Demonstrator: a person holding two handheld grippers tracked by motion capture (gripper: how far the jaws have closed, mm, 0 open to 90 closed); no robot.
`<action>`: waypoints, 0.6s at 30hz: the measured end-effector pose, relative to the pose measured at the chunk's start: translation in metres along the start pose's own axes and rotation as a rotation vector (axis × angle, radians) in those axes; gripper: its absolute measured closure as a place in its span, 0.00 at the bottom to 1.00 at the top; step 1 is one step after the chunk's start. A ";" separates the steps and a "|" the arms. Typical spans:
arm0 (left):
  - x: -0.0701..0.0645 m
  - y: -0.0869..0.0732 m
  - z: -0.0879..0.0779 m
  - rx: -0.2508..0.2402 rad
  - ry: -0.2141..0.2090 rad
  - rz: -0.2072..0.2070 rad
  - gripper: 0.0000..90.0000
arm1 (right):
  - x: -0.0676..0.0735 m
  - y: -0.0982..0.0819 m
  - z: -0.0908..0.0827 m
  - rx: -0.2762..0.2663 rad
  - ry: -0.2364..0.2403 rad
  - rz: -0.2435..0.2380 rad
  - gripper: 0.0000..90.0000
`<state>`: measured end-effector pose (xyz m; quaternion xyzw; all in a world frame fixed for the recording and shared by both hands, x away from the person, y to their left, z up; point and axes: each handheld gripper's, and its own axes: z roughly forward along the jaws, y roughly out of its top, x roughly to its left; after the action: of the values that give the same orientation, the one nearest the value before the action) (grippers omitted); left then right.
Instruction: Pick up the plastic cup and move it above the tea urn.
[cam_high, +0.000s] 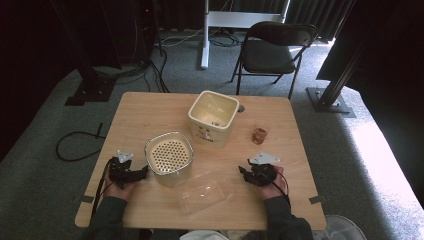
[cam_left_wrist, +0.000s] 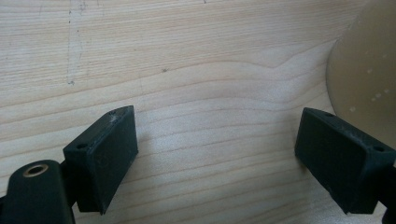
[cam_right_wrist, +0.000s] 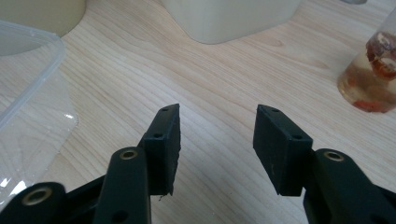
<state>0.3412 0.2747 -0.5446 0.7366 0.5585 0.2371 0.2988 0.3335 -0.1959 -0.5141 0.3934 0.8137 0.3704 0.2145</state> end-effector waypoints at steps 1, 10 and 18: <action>0.000 0.000 0.000 0.000 0.000 0.000 0.15 | 0.000 0.001 0.000 0.009 -0.002 0.009 0.59; 0.000 0.000 0.000 0.000 0.000 0.000 0.15 | 0.010 0.010 -0.003 -0.019 0.070 0.058 0.64; 0.000 0.000 0.000 0.000 0.001 -0.001 0.15 | 0.026 0.019 -0.008 -0.057 0.119 0.052 0.66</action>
<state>0.3411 0.2746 -0.5446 0.7363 0.5588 0.2373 0.2988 0.3219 -0.1707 -0.4964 0.3854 0.8036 0.4216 0.1672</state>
